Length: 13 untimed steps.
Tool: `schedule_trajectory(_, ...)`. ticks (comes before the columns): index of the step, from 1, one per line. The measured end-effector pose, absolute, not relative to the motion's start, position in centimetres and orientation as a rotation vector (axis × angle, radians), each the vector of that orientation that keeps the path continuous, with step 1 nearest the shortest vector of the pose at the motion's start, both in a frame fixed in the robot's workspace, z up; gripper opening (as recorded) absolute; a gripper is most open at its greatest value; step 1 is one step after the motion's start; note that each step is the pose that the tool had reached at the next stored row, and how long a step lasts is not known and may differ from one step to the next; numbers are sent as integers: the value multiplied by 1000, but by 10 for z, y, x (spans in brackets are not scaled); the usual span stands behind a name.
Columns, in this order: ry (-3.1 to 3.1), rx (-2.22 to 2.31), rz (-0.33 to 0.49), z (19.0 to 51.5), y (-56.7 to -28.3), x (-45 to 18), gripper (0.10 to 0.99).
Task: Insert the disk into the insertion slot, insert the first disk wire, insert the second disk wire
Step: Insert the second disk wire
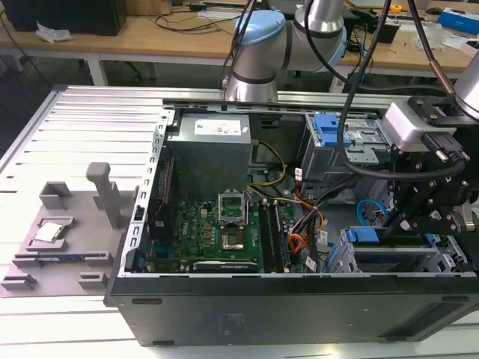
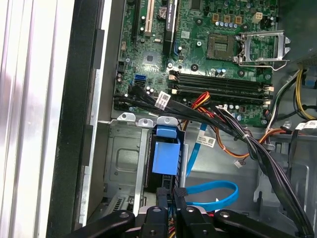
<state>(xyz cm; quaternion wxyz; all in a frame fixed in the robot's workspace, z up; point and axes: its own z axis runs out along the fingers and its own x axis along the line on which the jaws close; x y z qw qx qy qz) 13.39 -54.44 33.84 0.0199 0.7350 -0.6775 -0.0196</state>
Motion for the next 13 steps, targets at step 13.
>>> schedule_trajectory(13,-2101,2279,-64,346,-544,138,239)
